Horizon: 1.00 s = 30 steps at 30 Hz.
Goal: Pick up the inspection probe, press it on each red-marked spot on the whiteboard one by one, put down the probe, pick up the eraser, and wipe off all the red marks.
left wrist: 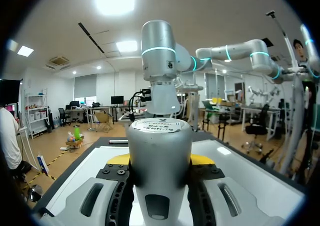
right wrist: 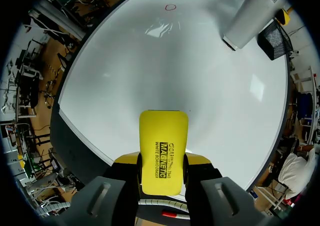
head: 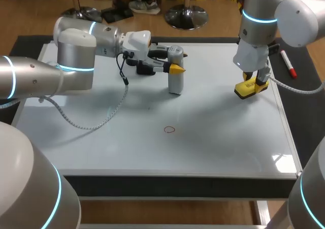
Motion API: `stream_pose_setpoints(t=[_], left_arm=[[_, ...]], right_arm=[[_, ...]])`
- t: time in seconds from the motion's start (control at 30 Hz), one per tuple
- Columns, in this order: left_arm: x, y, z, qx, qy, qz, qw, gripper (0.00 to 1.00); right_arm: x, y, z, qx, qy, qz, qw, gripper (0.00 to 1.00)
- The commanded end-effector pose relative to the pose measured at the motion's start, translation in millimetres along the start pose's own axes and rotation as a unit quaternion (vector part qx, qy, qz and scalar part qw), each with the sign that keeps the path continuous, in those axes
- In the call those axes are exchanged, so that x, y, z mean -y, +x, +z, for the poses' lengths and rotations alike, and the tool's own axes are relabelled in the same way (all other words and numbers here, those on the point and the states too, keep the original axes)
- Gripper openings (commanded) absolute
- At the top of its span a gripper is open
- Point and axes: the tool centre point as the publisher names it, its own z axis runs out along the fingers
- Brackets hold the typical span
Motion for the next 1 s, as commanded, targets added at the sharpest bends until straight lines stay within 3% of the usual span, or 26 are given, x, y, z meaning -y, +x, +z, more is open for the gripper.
stream_pose_setpoints(t=[0.03,0.73,1.0], left_arm=[[-2.9,-0.9,0.3,-0.002,0.0,0.0,1.0,0.0],[-2.9,-0.9,0.3,-0.002,0.0,0.0,1.0,0.0],[16.1,-13.5,5.3,-0.026,0.007,0.01,1.0,0.0]], right_arm=[[0.6,-0.1,-0.5,-0.001,0.001,-0.001,1.0,0.0],[0.6,-0.1,-0.5,-0.001,0.001,-0.001,1.0,0.0],[0.6,-0.1,-0.5,-0.001,0.001,-0.001,1.0,0.0]])
